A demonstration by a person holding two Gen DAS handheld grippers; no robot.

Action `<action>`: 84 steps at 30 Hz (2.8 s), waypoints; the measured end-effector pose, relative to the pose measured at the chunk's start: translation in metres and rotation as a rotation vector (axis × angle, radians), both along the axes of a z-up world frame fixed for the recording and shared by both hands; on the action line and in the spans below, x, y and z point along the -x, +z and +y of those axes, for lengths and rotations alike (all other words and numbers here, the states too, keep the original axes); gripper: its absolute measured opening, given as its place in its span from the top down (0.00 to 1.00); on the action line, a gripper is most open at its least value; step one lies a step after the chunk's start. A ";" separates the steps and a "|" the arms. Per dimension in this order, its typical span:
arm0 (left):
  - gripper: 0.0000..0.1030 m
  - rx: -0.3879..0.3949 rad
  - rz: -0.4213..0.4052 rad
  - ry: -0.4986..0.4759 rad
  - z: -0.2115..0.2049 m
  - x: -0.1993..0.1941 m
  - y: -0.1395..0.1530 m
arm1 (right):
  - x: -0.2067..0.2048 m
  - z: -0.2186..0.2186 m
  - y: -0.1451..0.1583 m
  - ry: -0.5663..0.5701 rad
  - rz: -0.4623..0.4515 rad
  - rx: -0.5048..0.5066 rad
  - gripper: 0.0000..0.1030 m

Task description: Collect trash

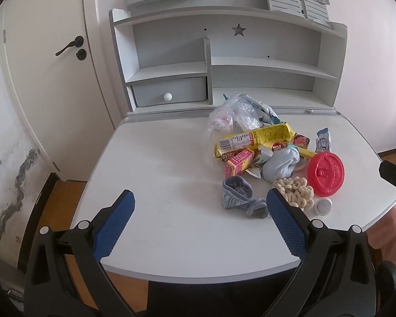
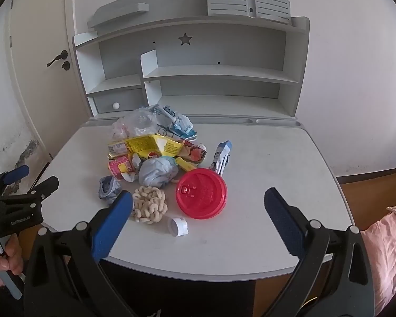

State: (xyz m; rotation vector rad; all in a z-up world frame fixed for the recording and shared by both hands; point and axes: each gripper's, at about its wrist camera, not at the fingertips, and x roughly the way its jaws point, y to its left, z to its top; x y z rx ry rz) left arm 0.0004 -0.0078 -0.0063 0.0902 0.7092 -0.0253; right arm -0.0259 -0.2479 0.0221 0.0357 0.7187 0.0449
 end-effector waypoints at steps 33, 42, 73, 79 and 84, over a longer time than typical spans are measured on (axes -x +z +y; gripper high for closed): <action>0.06 0.008 -0.001 -0.002 0.004 -0.001 0.003 | 0.002 0.001 0.002 0.004 0.000 -0.002 0.06; 0.06 0.008 -0.002 -0.005 0.003 0.001 0.005 | 0.002 0.001 0.002 0.005 0.001 0.000 0.06; 0.06 0.017 0.016 -0.009 0.008 -0.005 0.001 | -0.001 -0.003 0.000 0.005 0.008 -0.027 0.06; 0.06 0.029 0.085 -0.023 0.012 -0.028 -0.021 | -0.011 -0.020 -0.011 -0.016 0.048 -0.066 0.06; 0.06 0.050 0.177 -0.039 -0.001 -0.063 -0.047 | -0.021 -0.029 -0.022 -0.032 0.073 -0.077 0.06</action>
